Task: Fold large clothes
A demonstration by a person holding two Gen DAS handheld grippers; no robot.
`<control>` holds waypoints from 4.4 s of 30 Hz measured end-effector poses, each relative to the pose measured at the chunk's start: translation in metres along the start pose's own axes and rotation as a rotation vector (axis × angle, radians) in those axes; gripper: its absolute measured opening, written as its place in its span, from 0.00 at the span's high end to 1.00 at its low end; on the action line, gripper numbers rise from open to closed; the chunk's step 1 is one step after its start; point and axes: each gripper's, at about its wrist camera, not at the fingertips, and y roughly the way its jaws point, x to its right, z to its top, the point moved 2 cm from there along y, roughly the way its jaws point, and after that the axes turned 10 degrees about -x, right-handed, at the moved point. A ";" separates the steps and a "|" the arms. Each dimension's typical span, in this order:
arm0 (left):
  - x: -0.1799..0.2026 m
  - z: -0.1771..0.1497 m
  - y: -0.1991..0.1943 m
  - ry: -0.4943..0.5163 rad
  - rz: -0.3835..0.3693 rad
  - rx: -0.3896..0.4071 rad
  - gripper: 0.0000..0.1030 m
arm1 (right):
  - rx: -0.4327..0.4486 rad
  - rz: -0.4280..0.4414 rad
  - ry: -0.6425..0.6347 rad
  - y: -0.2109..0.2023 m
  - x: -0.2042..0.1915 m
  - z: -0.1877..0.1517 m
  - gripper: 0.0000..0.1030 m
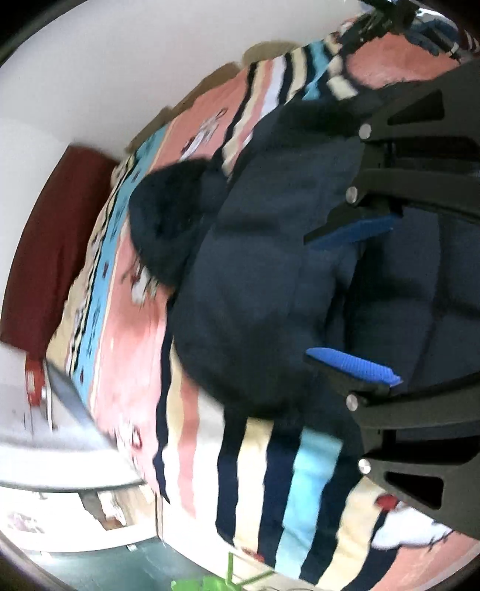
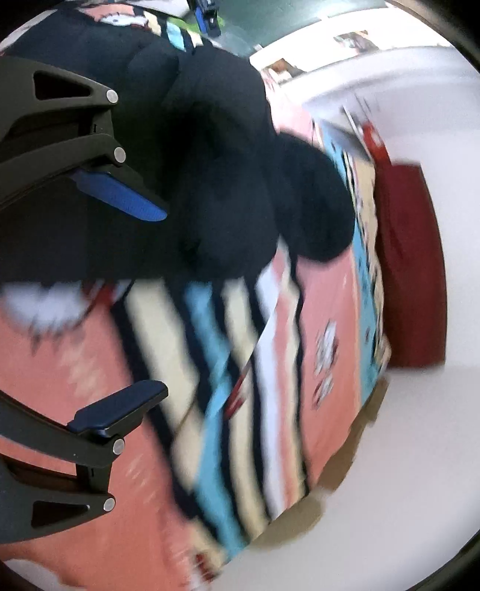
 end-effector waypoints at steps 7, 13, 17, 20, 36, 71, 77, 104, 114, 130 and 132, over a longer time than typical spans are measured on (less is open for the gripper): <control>-0.016 0.041 0.025 0.007 0.017 0.020 0.48 | 0.040 0.126 -0.238 0.025 -0.144 0.069 0.15; 0.005 0.059 0.080 0.084 0.031 -0.015 0.48 | -0.021 0.123 -0.285 0.081 -0.187 0.084 0.15; 0.009 0.047 0.120 0.107 0.020 -0.035 0.45 | -0.095 0.082 -0.285 0.128 -0.180 0.071 0.15; 0.012 0.040 0.131 0.122 0.045 -0.038 0.44 | -0.097 0.128 -0.259 0.150 -0.167 0.061 0.14; 0.064 0.224 0.121 0.216 -0.136 -0.062 0.45 | -0.042 0.230 -0.182 0.153 -0.072 0.214 0.11; 0.079 0.213 0.106 0.221 -0.179 0.035 0.94 | 0.061 0.486 -0.370 0.140 -0.117 0.255 0.88; 0.042 0.100 0.042 0.269 -0.212 0.076 0.95 | 0.080 0.578 -0.441 0.064 -0.130 0.153 0.88; 0.044 -0.005 0.063 0.295 -0.076 0.044 0.92 | -0.060 0.330 -0.523 0.085 -0.129 0.032 0.60; 0.048 -0.034 0.034 0.315 -0.074 0.027 0.64 | -0.046 0.350 -0.578 0.063 -0.121 0.015 0.25; 0.085 0.099 -0.015 0.272 -0.188 0.143 0.59 | 0.077 0.331 -0.535 0.007 -0.138 0.112 0.24; 0.098 0.128 -0.005 0.270 -0.196 0.154 0.59 | 0.104 0.335 -0.477 0.015 -0.145 0.147 0.24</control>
